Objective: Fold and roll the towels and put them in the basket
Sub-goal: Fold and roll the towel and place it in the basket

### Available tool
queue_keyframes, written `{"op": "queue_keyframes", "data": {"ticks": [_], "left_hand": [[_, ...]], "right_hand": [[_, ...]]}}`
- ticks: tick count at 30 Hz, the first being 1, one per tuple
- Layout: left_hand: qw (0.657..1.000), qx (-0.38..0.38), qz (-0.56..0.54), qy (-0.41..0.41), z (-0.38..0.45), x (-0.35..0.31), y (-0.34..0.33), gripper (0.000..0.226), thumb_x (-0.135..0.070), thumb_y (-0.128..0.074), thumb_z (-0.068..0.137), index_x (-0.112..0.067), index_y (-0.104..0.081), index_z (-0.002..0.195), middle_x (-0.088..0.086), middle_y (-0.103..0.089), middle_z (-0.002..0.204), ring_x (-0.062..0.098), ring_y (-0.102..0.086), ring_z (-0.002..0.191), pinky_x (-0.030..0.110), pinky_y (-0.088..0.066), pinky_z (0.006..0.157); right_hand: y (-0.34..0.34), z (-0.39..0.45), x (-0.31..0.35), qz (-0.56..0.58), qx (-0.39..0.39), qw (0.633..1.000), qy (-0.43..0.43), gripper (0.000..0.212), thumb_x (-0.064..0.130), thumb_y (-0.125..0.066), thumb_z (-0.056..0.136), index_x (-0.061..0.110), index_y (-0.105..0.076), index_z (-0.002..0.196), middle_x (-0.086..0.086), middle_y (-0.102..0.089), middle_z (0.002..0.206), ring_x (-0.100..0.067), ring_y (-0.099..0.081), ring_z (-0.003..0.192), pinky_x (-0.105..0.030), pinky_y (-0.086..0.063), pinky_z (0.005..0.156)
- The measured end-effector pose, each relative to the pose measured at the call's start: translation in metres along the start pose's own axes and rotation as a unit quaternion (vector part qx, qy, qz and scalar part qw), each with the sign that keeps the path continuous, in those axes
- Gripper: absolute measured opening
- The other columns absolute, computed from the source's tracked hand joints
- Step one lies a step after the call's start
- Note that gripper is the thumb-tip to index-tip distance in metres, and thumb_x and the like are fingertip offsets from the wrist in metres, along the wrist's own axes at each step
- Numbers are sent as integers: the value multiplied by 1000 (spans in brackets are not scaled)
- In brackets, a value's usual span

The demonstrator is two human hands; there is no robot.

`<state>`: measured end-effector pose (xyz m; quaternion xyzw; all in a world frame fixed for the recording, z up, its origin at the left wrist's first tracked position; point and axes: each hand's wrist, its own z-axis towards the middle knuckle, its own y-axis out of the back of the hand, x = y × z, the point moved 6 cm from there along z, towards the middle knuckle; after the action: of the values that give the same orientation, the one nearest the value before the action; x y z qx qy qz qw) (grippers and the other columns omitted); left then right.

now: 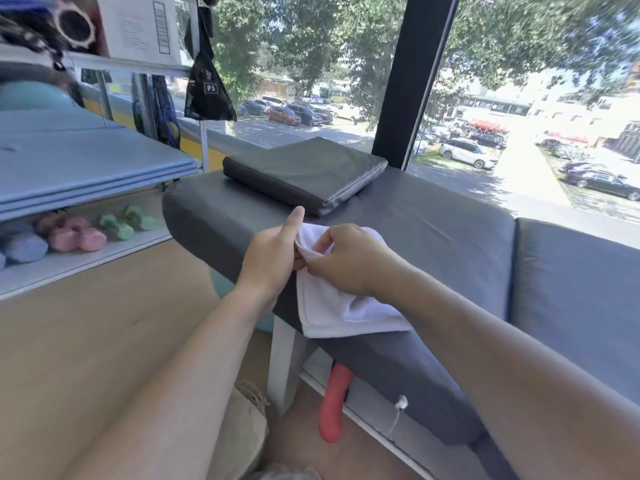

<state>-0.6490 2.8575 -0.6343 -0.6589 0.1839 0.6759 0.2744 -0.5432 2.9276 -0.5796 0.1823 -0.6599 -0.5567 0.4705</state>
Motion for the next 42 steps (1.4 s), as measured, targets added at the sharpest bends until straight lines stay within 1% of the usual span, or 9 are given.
{"op": "queue_keyframes", "data": {"ticks": [2, 7, 15, 21, 25, 29, 32, 37, 42], "left_hand": [[999, -17, 37, -9, 4, 2, 6, 46, -53, -68, 81, -8, -76, 91, 16, -77, 90, 25, -72, 85, 49, -56, 91], [995, -26, 89, -34, 12, 2, 10, 13, -26, -72, 91, -21, -74, 103, -2, -78, 98, 16, -73, 95, 40, -58, 92], [974, -79, 196, -83, 17, -3, 4, 18, -29, -78, 86, -20, -72, 101, -6, -76, 93, 13, -71, 90, 28, -55, 81], [892, -78, 379, -236, -4, -38, -13, 34, -8, -70, 87, -26, -67, 116, -12, -60, 121, 10, -56, 110, 13, -37, 86], [857, 37, 413, -306, -26, -59, -42, 27, -24, -62, 97, -28, -69, 123, -20, -55, 138, 0, -40, 134, 1, -22, 101], [797, 201, 558, -114, -28, -9, -53, 97, -80, -36, 85, -23, -21, 160, -6, -8, 169, 9, 5, 155, 34, -1, 125], [744, 239, 618, -90, -27, 10, -47, 137, -97, -36, 56, -22, 13, 160, -5, 24, 166, 11, 29, 150, 41, 10, 125], [737, 237, 625, -101, -31, 14, -47, 148, -96, -50, 51, -22, 21, 158, -5, 32, 163, 14, 36, 147, 46, 11, 125], [751, 225, 612, -100, -33, 13, -47, 147, -92, -56, 54, -22, 21, 158, -8, 32, 163, 14, 38, 146, 47, 12, 124]], "right_hand": [[-5, -2, 1, 3, 19, 1000, 10, 40, 54, -60, 92, 17, -74, 96, -1, -72, 84, -18, -69, 80, -38, -59, 78], [12, -3, -19, 87, 44, 995, -3, 19, 52, -65, 92, 37, -71, 103, 7, -74, 87, -15, -72, 65, -25, -54, 60], [15, 3, -59, -112, -48, 991, 56, 35, 45, -48, 103, 37, -58, 135, 7, -52, 125, -19, -43, 123, -34, -38, 100], [-3, -12, -68, -160, -43, 983, 74, 45, 44, -30, 106, 33, -43, 148, 8, -40, 148, -20, -32, 132, -38, -29, 112], [-6, -11, -71, -153, -56, 983, 84, 39, 41, -32, 105, 29, -50, 138, 7, -44, 143, -21, -35, 126, -38, -33, 108], [-5, -11, -81, -79, -37, 992, 86, 39, 48, -36, 103, 32, -57, 131, 14, -42, 143, -18, -32, 130, -37, -32, 110], [1, -9, -89, -23, -31, 996, 75, 39, 49, -48, 101, 33, -59, 134, 17, -43, 146, -12, -29, 135, -38, -31, 112], [19, -13, -109, -36, -65, 996, -57, 62, 80, -57, 79, 39, -61, 125, 15, -53, 125, -12, -45, 126, -37, -42, 89], [17, -13, -119, 32, 29, 993, -108, 68, 83, -67, 66, 16, -57, 70, 6, -60, 67, -16, -54, 62, -32, -41, 59]]}}
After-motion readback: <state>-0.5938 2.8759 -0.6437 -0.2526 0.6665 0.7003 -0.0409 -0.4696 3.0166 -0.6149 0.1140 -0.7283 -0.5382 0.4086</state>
